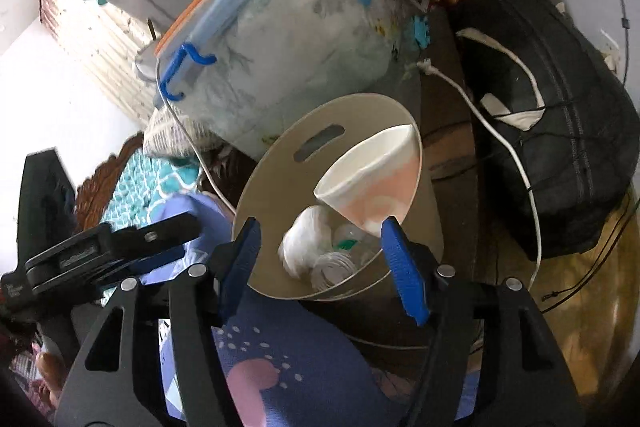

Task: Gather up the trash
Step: 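Carry paper ball and pink cup to the wastebasket and open both tools, then grasp the green crushed can with right tool while left grasps the red-printed tissue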

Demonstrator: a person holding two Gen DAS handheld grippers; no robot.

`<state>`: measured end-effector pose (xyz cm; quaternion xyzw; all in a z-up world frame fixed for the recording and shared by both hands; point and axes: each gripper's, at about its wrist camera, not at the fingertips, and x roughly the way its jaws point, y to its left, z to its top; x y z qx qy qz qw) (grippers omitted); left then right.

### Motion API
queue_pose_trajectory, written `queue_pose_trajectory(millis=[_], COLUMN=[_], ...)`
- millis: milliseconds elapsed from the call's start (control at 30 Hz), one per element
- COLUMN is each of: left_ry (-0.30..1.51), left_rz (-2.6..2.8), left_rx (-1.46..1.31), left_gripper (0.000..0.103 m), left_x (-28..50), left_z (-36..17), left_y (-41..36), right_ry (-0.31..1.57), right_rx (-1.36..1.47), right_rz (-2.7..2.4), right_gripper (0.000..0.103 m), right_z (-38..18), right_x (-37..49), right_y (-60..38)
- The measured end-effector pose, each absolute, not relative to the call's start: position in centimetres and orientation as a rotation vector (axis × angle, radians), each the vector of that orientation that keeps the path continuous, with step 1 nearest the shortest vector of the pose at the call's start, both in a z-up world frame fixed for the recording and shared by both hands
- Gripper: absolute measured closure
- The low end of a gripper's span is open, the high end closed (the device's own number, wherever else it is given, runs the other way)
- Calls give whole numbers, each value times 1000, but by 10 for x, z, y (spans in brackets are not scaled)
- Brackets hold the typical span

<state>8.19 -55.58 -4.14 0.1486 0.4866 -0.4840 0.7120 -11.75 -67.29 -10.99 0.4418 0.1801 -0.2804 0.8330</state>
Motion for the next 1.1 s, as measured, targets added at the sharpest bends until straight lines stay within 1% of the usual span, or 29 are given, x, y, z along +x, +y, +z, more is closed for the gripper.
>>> queue_pose_trajectory(millis=[133,233,300,467,533,700,767,867,933,1000,1033,1100], left_ry=[997,960,940,888,898,944,947,971,998,1032,1013,1011], left_rz=[-1081,-1065,-1035,-868,-798,-540,-446,-382,-362,-367,-364,-384], left_rx=[310,309,299,243,201,-5,-103,-174,-186,-203,-201,-177], left_gripper=[24,24,24,24,24,25,24,24,24,24,25,55], left_x=[72,64,62,68,71,100,115,137,148,160,162,162], left_z=[-25,-19,-18,-17,-20,-26,-26,-35,-44,-57,-59,-58], left_y=[-501,-448,-406,-281,-235,-110,-64,-33,-30,-31,-32,-38], right_ry=[328,352,386,518,579,719,764,834,883,918,928,940], right_rx=[920,899,881,804,758,641,650,703,725,735,740,750], right_rz=[-580,-497,-419,-125,-21,229,298,345,379,395,416,461], right_gripper=[41,44,45,44,43,43,43,43,43,43,44,45], right_z=[-96,-84,-78,-63,-59,-55,-58,-68,-76,-82,-84,-84], right_x=[-117,-96,-77,-2,32,127,164,214,237,247,245,233], right_y=[-658,-641,-626,-557,-522,-430,-411,-394,-382,-372,-367,-356])
